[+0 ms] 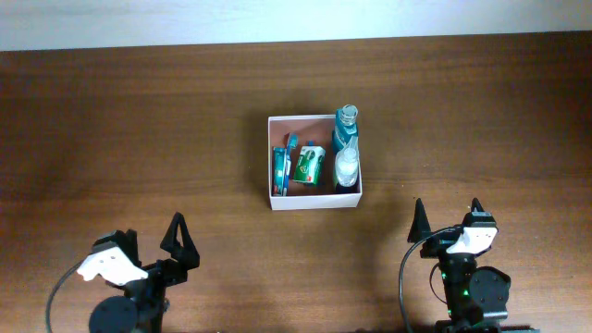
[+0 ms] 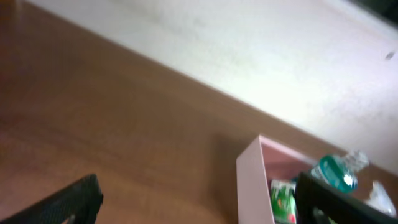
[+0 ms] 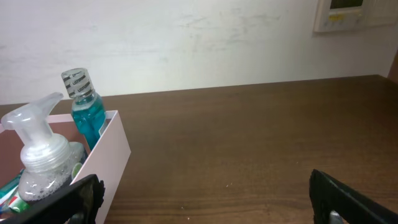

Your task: Pack container

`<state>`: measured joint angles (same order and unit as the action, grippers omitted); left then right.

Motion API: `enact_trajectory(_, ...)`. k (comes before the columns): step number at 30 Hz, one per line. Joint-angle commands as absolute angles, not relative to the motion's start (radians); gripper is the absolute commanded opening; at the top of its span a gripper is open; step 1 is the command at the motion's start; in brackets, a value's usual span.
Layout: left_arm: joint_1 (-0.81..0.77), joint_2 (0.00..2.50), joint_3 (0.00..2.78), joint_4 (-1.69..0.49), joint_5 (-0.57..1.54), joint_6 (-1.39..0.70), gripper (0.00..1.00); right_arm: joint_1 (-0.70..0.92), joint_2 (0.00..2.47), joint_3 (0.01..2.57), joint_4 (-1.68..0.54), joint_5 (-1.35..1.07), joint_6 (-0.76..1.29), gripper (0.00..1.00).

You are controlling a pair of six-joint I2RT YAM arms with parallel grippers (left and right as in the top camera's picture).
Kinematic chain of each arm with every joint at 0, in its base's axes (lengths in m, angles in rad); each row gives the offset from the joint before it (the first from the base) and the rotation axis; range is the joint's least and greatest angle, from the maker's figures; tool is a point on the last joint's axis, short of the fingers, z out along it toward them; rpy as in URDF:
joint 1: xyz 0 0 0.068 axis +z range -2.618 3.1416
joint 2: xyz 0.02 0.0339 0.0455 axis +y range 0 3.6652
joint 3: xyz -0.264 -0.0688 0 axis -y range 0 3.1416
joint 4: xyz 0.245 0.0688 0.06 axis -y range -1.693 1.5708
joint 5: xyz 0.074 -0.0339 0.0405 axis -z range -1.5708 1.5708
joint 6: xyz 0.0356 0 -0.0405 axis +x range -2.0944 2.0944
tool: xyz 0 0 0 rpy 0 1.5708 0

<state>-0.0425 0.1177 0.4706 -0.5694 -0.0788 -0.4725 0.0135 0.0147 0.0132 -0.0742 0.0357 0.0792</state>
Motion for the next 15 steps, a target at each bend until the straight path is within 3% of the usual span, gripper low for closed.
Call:
enact_trajectory(1, -0.043, 0.045, 0.361, -0.477, -0.067, -0.452, 0.99, 0.006, 0.004, 0.006, -0.078, 0.034, 0.078, 0.98)
enact_trajectory(15, -0.043, 0.005, 0.147, -0.101, -0.064, -0.036, 0.99, 0.006, 0.004, 0.006, -0.078, 0.034, 0.078, 0.98)
